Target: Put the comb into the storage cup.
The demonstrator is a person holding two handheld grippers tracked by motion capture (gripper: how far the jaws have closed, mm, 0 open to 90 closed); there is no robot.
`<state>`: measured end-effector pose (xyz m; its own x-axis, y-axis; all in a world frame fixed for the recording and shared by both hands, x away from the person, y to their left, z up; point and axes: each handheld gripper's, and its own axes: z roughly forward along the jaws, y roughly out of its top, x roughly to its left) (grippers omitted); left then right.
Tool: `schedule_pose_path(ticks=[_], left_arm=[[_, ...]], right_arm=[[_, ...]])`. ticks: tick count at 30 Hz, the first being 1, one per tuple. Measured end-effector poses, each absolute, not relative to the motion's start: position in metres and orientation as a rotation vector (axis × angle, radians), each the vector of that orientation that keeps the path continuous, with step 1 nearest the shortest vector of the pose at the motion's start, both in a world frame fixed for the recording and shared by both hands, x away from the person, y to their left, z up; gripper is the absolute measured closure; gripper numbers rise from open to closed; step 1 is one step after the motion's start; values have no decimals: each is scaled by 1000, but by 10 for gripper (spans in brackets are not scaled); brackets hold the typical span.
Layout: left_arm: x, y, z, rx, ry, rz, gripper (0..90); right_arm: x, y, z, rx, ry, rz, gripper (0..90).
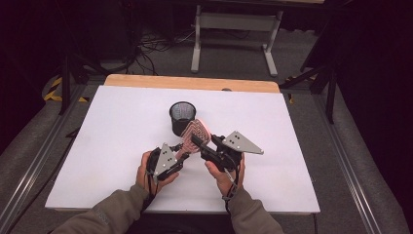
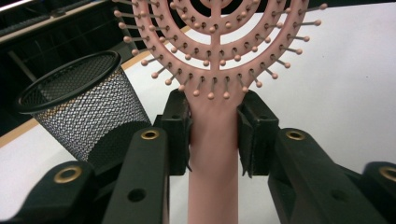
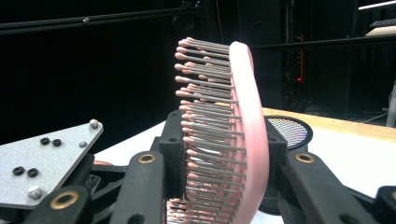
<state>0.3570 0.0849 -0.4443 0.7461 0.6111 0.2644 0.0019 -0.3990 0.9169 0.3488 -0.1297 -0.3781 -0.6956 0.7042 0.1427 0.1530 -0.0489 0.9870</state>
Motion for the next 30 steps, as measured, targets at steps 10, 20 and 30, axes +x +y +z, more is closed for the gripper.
schedule_pose_path(ticks=[10, 20, 30], left_arm=[[357, 87, -442, 1883, 463, 710, 543], [359, 89, -444, 1922, 455, 684, 389], [361, 93, -447, 1931, 423, 606, 195]], right_arm=[[347, -133, -375, 893, 1809, 1793, 637], [347, -137, -372, 885, 1795, 1790, 637], [346, -143, -369, 871, 1787, 1790, 638]])
